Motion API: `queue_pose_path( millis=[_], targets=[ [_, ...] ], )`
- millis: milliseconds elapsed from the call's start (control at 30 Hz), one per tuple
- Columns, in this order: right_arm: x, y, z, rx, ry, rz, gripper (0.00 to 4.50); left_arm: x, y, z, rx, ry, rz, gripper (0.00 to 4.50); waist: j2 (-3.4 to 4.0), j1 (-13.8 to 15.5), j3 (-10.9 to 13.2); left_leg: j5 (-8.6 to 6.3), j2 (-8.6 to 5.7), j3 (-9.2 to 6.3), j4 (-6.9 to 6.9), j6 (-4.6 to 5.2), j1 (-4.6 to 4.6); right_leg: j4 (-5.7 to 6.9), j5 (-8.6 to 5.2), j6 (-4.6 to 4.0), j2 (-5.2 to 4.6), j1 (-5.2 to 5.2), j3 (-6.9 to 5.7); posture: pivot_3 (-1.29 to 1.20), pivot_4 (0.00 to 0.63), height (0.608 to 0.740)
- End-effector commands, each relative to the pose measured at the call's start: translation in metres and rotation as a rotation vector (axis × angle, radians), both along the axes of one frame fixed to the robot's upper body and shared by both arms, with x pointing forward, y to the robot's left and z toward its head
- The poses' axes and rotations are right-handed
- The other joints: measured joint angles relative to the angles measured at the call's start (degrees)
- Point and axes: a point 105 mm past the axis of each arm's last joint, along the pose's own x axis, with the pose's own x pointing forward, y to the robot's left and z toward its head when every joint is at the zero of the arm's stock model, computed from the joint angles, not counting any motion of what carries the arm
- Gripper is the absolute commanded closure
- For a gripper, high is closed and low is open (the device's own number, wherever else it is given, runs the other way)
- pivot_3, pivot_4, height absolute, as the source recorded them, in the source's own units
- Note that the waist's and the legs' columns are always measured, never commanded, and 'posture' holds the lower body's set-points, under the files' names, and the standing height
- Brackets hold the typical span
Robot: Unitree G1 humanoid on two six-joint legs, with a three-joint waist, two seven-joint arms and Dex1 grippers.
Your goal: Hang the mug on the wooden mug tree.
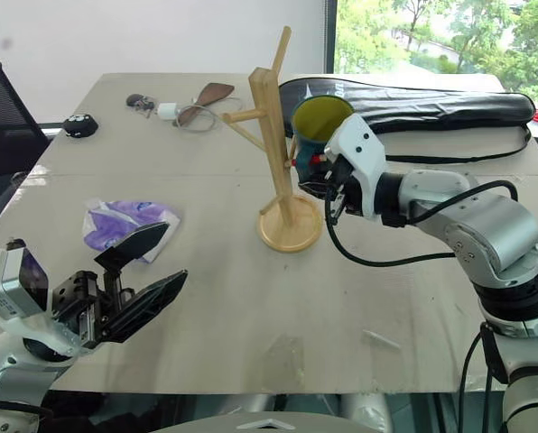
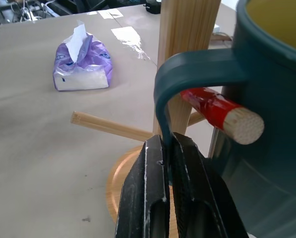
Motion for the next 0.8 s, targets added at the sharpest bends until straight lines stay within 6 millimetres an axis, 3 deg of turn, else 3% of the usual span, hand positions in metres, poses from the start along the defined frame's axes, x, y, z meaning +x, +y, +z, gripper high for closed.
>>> queue_pose_path(
  millis=[33, 233, 333, 467, 633, 733, 800],
  targets=[
    [-0.001, 0.001, 0.006, -0.016, -0.04, 0.012, 3.53, -0.005, 0.002, 0.01, 0.003, -0.046, -0.005, 0.0, 0.0, -0.11, 0.0, 0.0, 0.0, 0.01, 0.0, 0.0, 0.0, 0.01, 0.0, 0.0, 0.0, -0.01, 0.0, 0.0, 0.15, 0.74],
    [-0.016, -0.009, 0.021, 0.035, -0.068, 0.048, 0.8, -0.006, 0.006, 0.008, -0.001, -0.029, -0.005, 0.0, 0.0, -0.12, 0.0, 0.0, 0.0, -0.01, 0.0, 0.0, -0.02, -0.01, 0.0, 0.0, 0.0, -0.01, -0.01, 0.0, 0.15, 0.74],
    [-0.032, -0.019, 0.037, 0.122, -0.108, 0.096, 0.8, -0.005, 0.007, 0.007, -0.001, 0.001, -0.01, 0.0, 0.0, 0.02, 0.0, 0.0, 0.0, -0.02, 0.0, 0.0, -0.04, -0.01, 0.0, 0.0, 0.0, -0.03, -0.01, 0.0, 0.15, 0.74],
    [-0.047, -0.043, 0.039, 0.212, -0.1, 0.086, 0.8, 0.003, -0.001, 0.0, 0.053, 0.057, 0.007, 0.0, -0.02, 0.39, -0.01, 0.0, 0.0, -0.03, 0.0, 0.0, -0.04, 0.0, 0.0, 0.0, -0.01, -0.03, -0.02, 0.0, 0.15, 0.74],
    [-0.064, -0.083, 0.002, 0.202, -0.002, 0.0, 0.8, 0.013, -0.007, -0.026, 0.159, 0.157, 0.065, 0.0, -0.05, 0.33, -0.03, 0.0, -0.01, -0.03, 0.01, 0.01, -0.04, 0.04, 0.0, 0.0, -0.03, 0.02, -0.03, 0.0, 0.15, 0.74],
    [-0.069, -0.095, -0.011, 0.196, 0.026, -0.038, 0.8, 0.015, -0.01, -0.041, 0.192, 0.19, 0.08, 0.0, 0.01, 0.21, -0.05, 0.0, -0.01, 0.17, 0.01, 0.01, 0.03, 0.13, 0.01, 0.01, 0.0, -0.02, 0.1, 0.0, 0.15, 0.74],
    [-0.074, -0.123, -0.045, 0.116, 0.052, -0.136, 0.8, 0.014, -0.006, -0.06, 0.235, 0.249, 0.095, 0.0, -0.04, 0.45, -0.09, 0.0, 0.01, 0.16, 0.01, 0.01, 0.05, 0.17, 0.01, 0.01, 0.02, 0.0, 0.19, 0.0, 0.15, 0.74]
  ],
)
